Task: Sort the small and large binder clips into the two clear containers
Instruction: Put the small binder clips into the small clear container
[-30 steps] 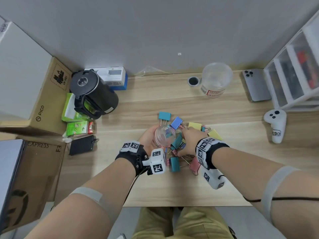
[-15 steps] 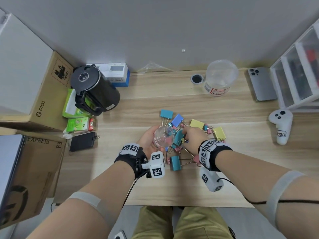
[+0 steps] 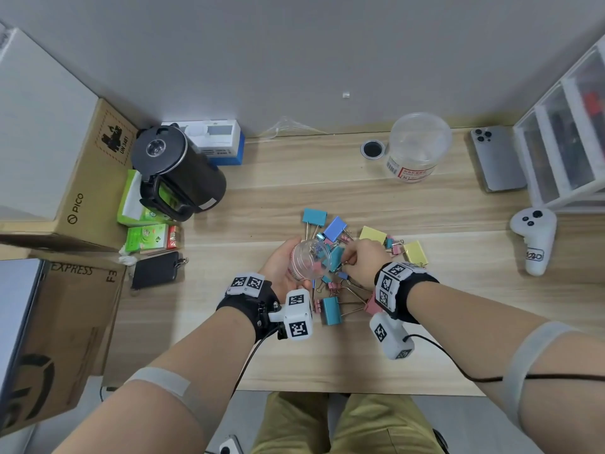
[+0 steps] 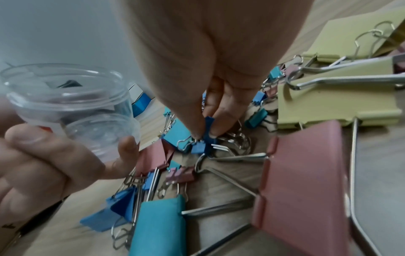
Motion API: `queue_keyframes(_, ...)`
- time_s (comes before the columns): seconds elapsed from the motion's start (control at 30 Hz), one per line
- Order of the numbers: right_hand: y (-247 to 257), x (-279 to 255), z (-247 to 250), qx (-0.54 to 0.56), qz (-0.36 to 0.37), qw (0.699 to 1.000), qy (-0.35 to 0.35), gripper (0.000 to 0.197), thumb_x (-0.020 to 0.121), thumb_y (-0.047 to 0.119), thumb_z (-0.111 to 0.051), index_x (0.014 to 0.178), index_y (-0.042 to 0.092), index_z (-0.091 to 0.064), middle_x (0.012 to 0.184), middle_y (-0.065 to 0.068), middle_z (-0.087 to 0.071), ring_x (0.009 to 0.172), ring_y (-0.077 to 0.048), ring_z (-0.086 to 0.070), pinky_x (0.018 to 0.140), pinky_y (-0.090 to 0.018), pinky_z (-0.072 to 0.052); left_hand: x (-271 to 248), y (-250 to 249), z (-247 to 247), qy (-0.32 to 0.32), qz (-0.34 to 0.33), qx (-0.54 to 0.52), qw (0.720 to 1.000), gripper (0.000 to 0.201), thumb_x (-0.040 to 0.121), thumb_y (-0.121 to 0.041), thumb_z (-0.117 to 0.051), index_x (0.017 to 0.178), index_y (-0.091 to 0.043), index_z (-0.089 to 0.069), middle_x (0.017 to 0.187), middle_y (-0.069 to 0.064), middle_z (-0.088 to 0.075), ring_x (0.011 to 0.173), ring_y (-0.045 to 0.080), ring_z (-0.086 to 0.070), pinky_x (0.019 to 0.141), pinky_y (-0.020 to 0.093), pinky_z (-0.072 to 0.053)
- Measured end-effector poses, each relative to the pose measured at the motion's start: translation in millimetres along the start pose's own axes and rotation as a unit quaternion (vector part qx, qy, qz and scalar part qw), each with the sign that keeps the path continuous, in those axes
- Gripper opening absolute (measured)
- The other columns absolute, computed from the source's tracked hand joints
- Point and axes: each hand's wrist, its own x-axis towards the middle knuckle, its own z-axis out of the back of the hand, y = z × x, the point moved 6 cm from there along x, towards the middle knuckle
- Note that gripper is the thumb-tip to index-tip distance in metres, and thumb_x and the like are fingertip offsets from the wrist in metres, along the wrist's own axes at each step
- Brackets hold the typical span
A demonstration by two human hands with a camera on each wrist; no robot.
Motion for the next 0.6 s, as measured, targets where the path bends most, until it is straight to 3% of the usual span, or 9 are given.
queue_keyframes(0.17, -2, 2, 11, 0.064, -0.018, 0.996, 0.057, 0.015, 0.077, 0.008, -0.072, 0.070, 0.020, -0.072, 0.070, 0.005, -0.070, 0.073, -0.015, -0.069, 0.069, -0.026, -0.058, -4, -5, -1, -0.008, -0.009, -0.006, 1.000, 0.062, 0.099, -0.052, -0.049, 0.137, -0.004, -0.059, 0.116, 0.029, -0.061, 0.036, 0.023, -0.052, 0.038, 0.023, -0.044)
queue_keyframes(0.27, -2, 2, 20, 0.113, -0.031, 0.991, 0.072, 0.012, 0.078, 0.006, -0.075, 0.072, 0.015, -0.073, 0.067, 0.000, -0.072, 0.057, -0.010, -0.067, 0.058, -0.021, -0.055, -6, -8, 2, -0.032, 0.002, -0.022, 0.999, 0.064, 0.095, -0.054, -0.055, 0.134, -0.004, -0.062, 0.094, 0.022, -0.070, 0.039, 0.023, -0.052, 0.039, 0.023, -0.044)
queue_keyframes(0.33, -2, 3, 24, 0.159, -0.049, 0.983, 0.084, 0.010, 0.077, 0.007, -0.076, 0.073, 0.015, -0.073, 0.067, -0.003, -0.073, 0.058, -0.013, -0.068, 0.063, -0.028, -0.058, -10, -11, 1, -0.045, 0.001, -0.020, 0.999, 0.058, 0.097, -0.052, -0.054, 0.128, -0.004, -0.064, 0.083, 0.017, -0.069, 0.038, 0.022, -0.057, 0.037, 0.022, -0.042)
queue_keyframes(0.4, 2, 3, 31, 0.196, -0.054, 0.975, 0.095, 0.010, 0.078, 0.005, -0.077, 0.075, 0.013, -0.072, 0.068, -0.007, -0.073, 0.057, -0.017, -0.067, 0.064, -0.035, -0.057, -14, -13, -1, -0.052, -0.003, -0.006, 0.999, 0.054, 0.099, -0.052, -0.052, 0.128, -0.008, -0.064, 0.088, 0.018, -0.070, 0.038, 0.022, -0.060, 0.037, 0.020, -0.042)
queue_keyframes(0.5, 15, 1, 42, 0.298, -0.051, 0.947, 0.109, 0.011, 0.082, -0.002, -0.075, 0.076, 0.006, -0.070, 0.072, -0.014, -0.071, 0.053, -0.015, -0.065, 0.055, -0.028, -0.057, -15, -13, -2, -0.061, 0.003, 0.003, 0.998, 0.058, 0.098, -0.054, -0.053, 0.134, -0.011, -0.063, 0.107, 0.023, -0.070, 0.038, 0.019, -0.059, 0.040, 0.020, -0.044)
queue_keyframes(0.6, 36, 0, 51, 0.405, -0.032, 0.905, 0.127, 0.015, 0.083, -0.009, -0.071, 0.075, 0.003, -0.068, 0.071, -0.010, -0.070, 0.060, -0.015, -0.067, 0.058, -0.021, -0.059, -18, -15, -6, -0.060, 0.005, 0.019, 0.998, 0.054, 0.101, -0.053, -0.048, 0.128, -0.009, -0.064, 0.096, 0.021, -0.068, 0.037, 0.020, -0.059, 0.040, 0.019, -0.043)
